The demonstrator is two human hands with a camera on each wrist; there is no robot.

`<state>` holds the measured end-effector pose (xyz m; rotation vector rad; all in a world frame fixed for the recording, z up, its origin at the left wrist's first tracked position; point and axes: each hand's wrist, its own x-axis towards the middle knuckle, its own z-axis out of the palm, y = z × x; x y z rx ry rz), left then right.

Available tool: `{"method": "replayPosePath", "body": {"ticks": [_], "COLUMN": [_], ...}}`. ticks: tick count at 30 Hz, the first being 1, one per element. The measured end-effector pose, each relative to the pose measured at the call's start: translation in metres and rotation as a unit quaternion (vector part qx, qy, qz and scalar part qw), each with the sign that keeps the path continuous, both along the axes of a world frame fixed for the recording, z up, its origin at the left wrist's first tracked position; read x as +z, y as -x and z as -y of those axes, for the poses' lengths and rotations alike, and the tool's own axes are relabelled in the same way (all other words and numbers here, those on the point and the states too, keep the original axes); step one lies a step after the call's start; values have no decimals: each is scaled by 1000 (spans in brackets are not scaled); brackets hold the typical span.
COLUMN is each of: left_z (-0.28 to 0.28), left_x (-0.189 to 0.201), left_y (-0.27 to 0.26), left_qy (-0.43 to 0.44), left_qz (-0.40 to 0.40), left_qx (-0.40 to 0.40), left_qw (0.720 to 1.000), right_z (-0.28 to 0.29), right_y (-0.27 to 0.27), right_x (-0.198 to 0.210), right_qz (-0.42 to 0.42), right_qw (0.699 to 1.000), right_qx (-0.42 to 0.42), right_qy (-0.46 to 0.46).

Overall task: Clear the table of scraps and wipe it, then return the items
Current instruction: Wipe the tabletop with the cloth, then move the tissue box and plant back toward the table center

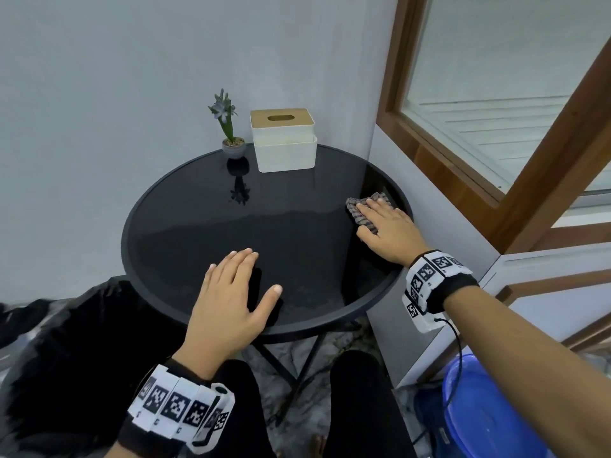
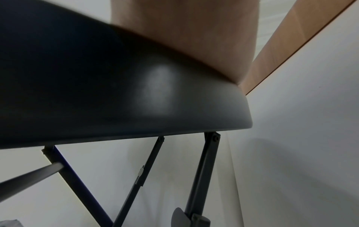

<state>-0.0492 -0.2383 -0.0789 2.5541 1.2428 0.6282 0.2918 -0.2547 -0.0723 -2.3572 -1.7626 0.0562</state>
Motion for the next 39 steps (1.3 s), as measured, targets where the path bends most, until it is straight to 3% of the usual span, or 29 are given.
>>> {"method": "replayPosePath", "body": {"ticks": [12,22,28,39], "left_z": [-10,-53,-106,-234], "left_x": [41,100,119,101], "left_y": [8,-10,-38,-101], "left_qy": [-2,-12,14,97], "left_qz": [29,-6,-36,-41], "left_qx": [-23,-14,17,53], "left_qw": [999,1000,999,993], "right_z": [7,8,-31,-148], "right_y": [9,34,44,30], "right_x": [18,76,104,110], "right_qz": [-33,-161,-132,-159], "right_qw": [999,984,988,986], "right_qx": [14,51,63,29], "right_qy": [-25,-53,-53,-45]}}
